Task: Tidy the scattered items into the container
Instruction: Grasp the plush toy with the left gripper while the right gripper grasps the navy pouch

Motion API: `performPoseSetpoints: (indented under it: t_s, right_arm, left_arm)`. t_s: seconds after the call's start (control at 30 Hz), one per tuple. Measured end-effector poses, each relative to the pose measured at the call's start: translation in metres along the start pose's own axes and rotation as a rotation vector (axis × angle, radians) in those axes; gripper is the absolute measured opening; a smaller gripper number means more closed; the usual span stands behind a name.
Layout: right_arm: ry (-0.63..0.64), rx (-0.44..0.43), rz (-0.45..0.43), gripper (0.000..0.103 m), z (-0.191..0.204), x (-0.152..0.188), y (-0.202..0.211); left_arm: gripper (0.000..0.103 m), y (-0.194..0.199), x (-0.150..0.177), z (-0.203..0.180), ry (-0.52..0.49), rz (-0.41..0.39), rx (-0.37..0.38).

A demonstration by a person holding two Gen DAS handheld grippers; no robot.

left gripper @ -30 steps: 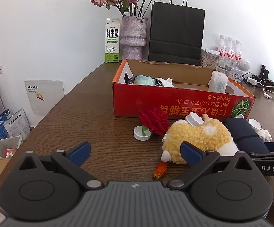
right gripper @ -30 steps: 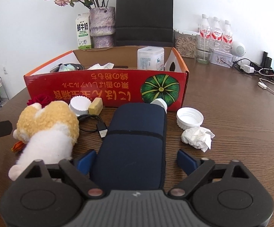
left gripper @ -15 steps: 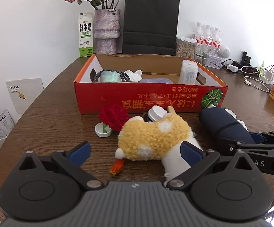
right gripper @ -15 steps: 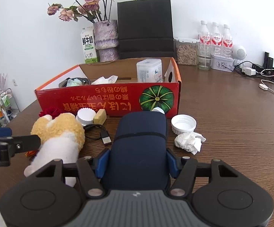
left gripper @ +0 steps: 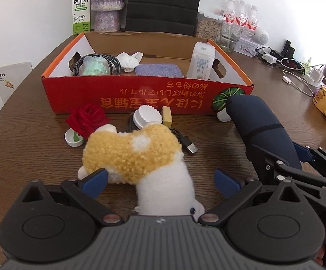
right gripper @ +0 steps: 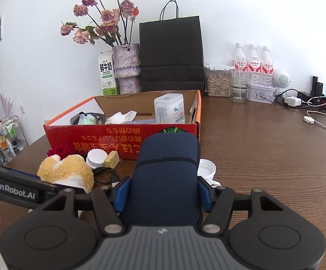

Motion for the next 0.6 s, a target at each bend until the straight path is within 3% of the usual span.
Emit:
performPoseSetpoints:
  t_s: [0.23,0.47,0.6]
  right_arm:
    - [-0.018,-0.018,0.003,0.060,-0.008,0.006,-0.001]
    - [-0.016,-0.030,0.003,0.060,-0.006,0.009,-0.001]
    - [-0.014,-0.030,0.003,0.060,-0.007,0.010,0.000]
  left_arm:
    - [0.094,-0.012,-0.004,-0.003,0.014,0.057,-0.029]
    - [0.069,-0.024,0.002,-0.007,0.005,0.122,-0.013]
    - [0.049,-0.023,0.003,-0.007,-0.005,0.091,-0.028]
Point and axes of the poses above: each gripper's, at about its wrist camera, not at the fingertips, and y roughly against the way its jaws point, z to its left, x to its underside, the point moved 6 cm from there along -y, roughly the way its jaws point, and after that the axes turned 6 degrees about -x, right-handed, at the moved point
